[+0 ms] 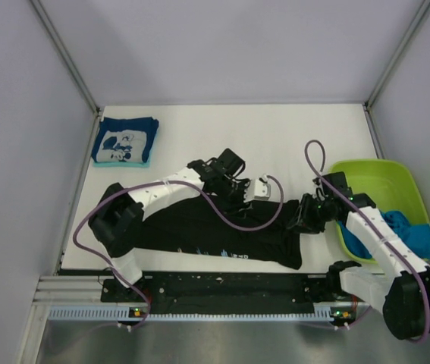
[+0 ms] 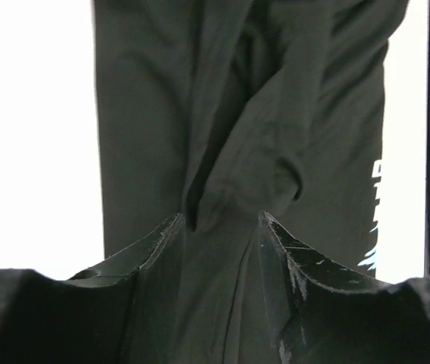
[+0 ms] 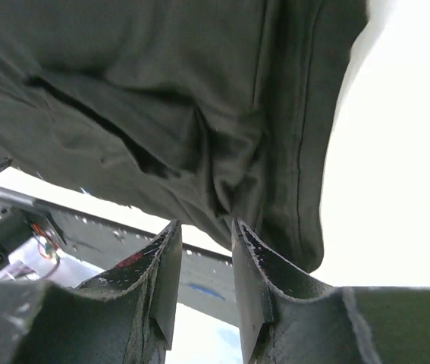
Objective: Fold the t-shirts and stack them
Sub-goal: Fold the other side of the tshirt into a rectangle
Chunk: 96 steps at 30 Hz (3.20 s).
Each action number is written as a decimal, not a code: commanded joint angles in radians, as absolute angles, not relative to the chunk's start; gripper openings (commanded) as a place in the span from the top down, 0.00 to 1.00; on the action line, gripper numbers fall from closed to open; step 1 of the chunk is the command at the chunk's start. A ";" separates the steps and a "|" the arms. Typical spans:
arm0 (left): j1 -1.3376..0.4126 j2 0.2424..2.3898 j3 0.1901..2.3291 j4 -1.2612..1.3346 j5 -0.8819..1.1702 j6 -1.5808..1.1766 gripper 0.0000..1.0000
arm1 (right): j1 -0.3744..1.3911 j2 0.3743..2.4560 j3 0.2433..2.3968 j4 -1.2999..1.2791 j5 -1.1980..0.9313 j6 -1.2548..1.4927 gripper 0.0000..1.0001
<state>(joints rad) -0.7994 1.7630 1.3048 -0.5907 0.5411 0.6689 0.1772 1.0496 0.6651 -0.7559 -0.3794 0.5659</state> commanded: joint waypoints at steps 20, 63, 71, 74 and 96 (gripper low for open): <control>-0.815 1.917 1.413 -0.716 0.641 0.839 0.99 | 0.333 1.204 0.546 -0.546 -0.436 0.621 0.73; -0.916 1.727 1.204 -0.431 0.629 0.594 0.69 | 0.333 1.294 0.715 -0.425 -0.400 0.600 1.00; -0.925 1.790 1.132 -0.337 0.460 0.615 0.77 | 0.302 1.436 0.683 -0.373 -0.315 0.598 1.00; -0.931 1.779 1.101 -0.396 0.472 0.667 0.77 | 0.288 1.483 0.689 -0.370 -0.299 0.580 1.00; -0.841 1.821 1.361 -0.586 0.624 0.558 0.67 | 0.388 1.166 0.729 -0.589 -0.253 0.543 0.90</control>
<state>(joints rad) -0.8581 1.7489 1.3064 -0.5903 0.6140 0.6437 0.3260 1.2091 0.7650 -0.5472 -0.2340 0.5041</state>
